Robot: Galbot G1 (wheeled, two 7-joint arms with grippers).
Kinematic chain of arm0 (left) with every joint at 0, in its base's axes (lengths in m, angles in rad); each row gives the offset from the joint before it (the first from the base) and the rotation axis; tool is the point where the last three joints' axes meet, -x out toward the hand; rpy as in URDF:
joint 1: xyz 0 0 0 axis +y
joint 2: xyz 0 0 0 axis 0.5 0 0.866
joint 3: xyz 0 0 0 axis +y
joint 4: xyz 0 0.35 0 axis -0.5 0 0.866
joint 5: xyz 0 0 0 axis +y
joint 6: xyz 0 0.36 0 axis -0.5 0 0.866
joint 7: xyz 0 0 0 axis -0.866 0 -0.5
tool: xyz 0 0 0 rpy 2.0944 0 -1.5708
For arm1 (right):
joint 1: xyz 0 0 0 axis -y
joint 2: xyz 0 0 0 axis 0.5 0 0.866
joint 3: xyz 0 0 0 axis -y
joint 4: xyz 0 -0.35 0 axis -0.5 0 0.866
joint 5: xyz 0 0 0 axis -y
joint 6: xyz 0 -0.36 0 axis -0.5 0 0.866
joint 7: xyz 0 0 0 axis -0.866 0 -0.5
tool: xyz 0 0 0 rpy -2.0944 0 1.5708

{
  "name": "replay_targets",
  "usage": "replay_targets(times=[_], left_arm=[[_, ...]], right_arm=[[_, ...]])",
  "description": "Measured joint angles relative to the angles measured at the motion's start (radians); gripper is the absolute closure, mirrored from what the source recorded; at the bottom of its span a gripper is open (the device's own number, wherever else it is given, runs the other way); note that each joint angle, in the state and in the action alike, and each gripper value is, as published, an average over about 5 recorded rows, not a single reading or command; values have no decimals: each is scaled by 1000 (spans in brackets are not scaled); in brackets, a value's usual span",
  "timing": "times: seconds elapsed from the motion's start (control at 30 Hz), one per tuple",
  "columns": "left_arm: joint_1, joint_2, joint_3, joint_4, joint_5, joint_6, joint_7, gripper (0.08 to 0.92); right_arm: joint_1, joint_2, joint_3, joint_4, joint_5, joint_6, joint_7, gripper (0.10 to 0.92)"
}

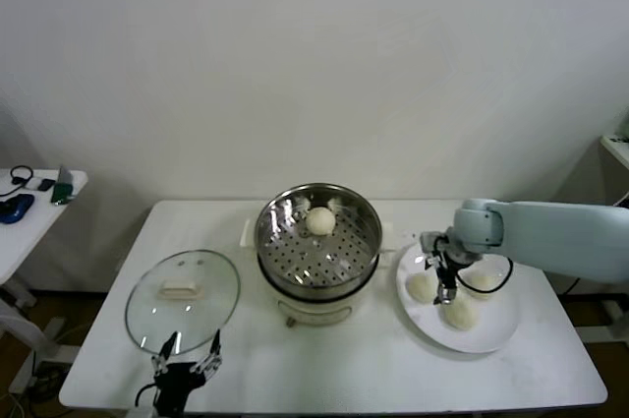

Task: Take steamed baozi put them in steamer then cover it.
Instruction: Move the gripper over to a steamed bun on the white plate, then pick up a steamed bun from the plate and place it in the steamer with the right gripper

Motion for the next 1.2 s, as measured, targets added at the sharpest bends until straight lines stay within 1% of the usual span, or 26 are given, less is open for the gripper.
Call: replay_targets(times=[0.13, 0.3, 0.4, 0.77, 1.0, 1.2], left_arm=[[4, -2, 2, 0, 1, -1, -1, 177], [5, -2, -1, 1, 1, -1, -3, 177], [4, -2, -2, 0, 2, -1, -4, 177], [11, -3, -2, -9, 6, -3, -4, 177], [10, -3, 2, -11, 10, -6, -4, 177], [14, 6, 5, -17, 9, -7, -5, 177]], right_arm=[[-36, 5, 29, -28, -10, -1, 2, 218], [-65, 12, 58, -54, -17, 2, 4, 308], [-77, 15, 72, -64, -15, 5, 5, 328], [-34, -4, 72, -49, 4, 38, -33, 346], [150, -36, -8, -8, 63, 81, -91, 347], [368, -37, -76, 33, 155, 104, -158, 347]])
